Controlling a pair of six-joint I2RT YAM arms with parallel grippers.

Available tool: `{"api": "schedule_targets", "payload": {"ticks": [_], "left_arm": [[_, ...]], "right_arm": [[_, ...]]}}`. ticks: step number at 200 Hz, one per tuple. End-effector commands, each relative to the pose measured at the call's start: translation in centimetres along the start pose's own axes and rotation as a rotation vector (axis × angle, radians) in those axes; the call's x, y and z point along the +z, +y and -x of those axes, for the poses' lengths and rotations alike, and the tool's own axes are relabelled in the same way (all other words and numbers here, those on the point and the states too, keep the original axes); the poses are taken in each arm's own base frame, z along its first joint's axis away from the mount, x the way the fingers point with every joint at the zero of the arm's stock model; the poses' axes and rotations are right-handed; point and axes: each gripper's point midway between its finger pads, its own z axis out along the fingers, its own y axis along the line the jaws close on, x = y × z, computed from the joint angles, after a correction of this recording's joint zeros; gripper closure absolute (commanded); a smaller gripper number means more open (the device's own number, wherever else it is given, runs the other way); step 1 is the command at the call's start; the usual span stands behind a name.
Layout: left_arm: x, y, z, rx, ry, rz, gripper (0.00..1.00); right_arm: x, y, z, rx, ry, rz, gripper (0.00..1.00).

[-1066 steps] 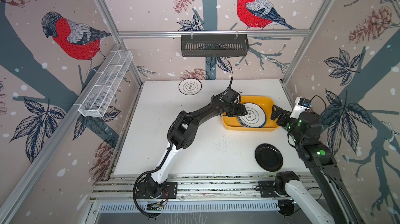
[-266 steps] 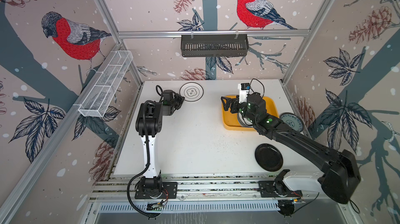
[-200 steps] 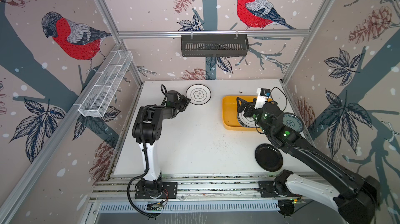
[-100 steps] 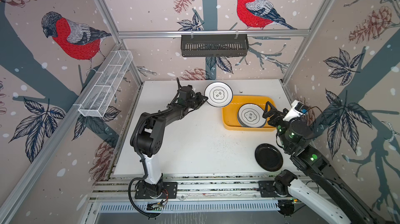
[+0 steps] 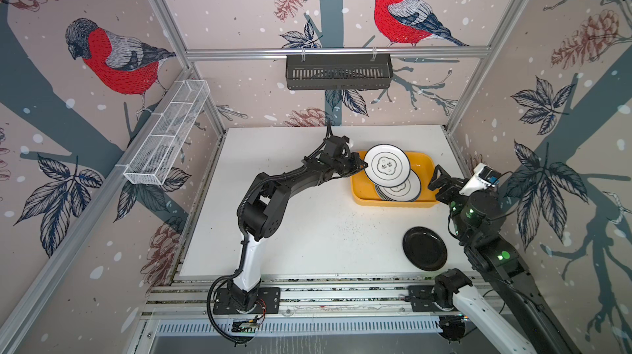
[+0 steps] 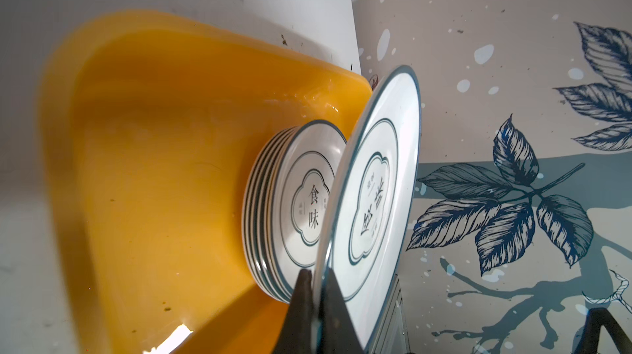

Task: Place the plates into the plastic bin on the countertop
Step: Place the plate in the plastic bin.

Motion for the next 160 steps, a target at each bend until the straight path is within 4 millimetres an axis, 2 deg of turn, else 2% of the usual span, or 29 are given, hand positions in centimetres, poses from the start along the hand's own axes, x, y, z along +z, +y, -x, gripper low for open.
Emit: {"api": "schedule_targets", "payload": {"ticks": [1, 39, 160], "left_arm": [[1.9, -0.9, -1.3, 0.042, 0.049, -0.012, 1.00], [4.3, -0.5, -2.5, 0.046, 0.086, 0.018, 1.00], [6.6, 0.5, -3.7, 0.050, 0.130, 0.062, 1.00]], "right_arm": [[0.1, 0.4, -0.5, -0.008, 0.024, 0.039, 0.00], [0.3, 0.0, -0.4, -0.015, 0.029, 0.037, 0.01], [0.4, -0.7, -0.2, -0.014, 0.027, 0.028, 0.01]]}}
